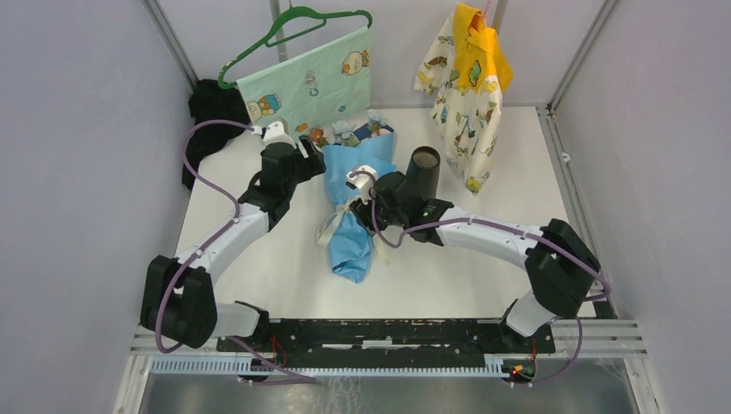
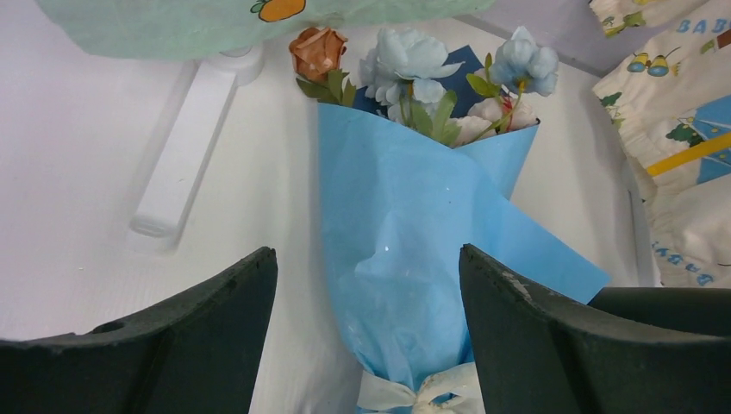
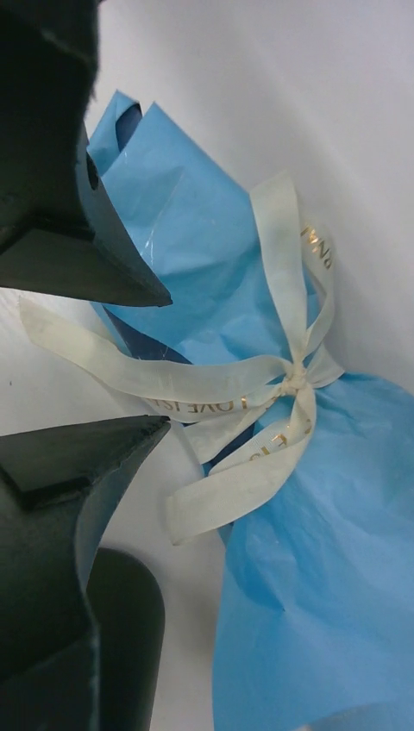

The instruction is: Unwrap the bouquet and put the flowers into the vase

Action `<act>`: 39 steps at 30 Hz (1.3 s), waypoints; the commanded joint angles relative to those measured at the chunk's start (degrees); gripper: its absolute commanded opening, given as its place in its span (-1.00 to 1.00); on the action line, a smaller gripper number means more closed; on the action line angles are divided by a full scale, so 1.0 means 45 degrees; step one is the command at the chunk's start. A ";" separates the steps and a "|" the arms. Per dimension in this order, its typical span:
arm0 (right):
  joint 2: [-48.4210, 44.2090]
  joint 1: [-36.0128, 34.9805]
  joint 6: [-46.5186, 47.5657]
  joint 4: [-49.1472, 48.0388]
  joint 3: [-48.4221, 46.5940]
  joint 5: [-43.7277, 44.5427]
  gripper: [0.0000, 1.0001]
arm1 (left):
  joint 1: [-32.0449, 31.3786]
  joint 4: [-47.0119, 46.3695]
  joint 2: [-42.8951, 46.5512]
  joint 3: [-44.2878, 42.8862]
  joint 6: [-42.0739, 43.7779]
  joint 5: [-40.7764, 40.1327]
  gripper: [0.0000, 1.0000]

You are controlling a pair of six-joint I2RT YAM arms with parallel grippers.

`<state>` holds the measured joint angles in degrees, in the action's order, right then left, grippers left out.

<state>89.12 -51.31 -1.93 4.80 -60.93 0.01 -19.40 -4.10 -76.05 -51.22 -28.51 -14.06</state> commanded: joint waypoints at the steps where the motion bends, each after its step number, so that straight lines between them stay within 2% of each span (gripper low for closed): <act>1: 0.1227 0.0110 0.0244 -0.0666 -0.0675 0.0542 0.07 | -0.0077 -0.1367 -0.0077 -0.0062 -0.0098 -0.0989 0.65; 9: 0.3058 0.0448 0.0135 -0.0690 -0.1676 0.0507 -0.26 | -0.0079 -0.1120 -0.1379 -0.0752 -0.0123 -0.1095 0.64; 14: 0.2934 0.0775 -0.0016 -0.0875 -0.1712 0.0644 -0.57 | -0.0078 -0.1253 -0.1801 -0.0844 -0.0151 -0.0873 0.64; 18: 0.2684 0.0806 -0.0084 -0.0895 -0.1677 0.0642 -0.96 | -0.0074 -0.1599 -0.2052 -0.0829 -0.0180 -0.0346 0.64; 19: 0.2645 0.0797 -0.0124 -0.0873 -0.1676 0.0666 -1.00 | -0.0058 -0.1708 -0.2153 -0.0827 -0.0243 -0.0165 0.63; 24: 0.2316 0.0808 -0.0223 -0.0881 -0.1479 0.0355 -0.99 | -0.0084 -0.2688 -0.2865 -0.0759 -0.0483 0.1762 0.40; 28: 0.2294 0.0796 -0.0252 -0.0873 -0.1521 0.0263 -0.78 | -0.0091 -0.3584 -0.3943 -0.0799 -0.0793 0.3402 0.10; 33: 0.2499 0.0799 -0.0276 -0.0871 -0.1666 0.0086 -0.64 | -0.0099 -0.4093 -0.5255 -0.0909 -0.1074 0.3795 0.02; 36: 0.2606 0.0797 -0.0322 -0.0900 -0.1639 0.0176 -0.71 | -0.0099 -0.4144 -0.5669 -0.0997 -0.1086 0.3848 0.01; 39: 0.2555 0.0810 -0.0342 -0.0929 -0.1611 0.0284 -1.00 | -0.0103 -0.4148 -0.5955 -0.1053 -0.1067 0.3773 0.01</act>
<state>101.82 -47.62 -2.79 3.27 -66.11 1.23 -19.70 -18.57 -101.97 -53.32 -31.53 1.67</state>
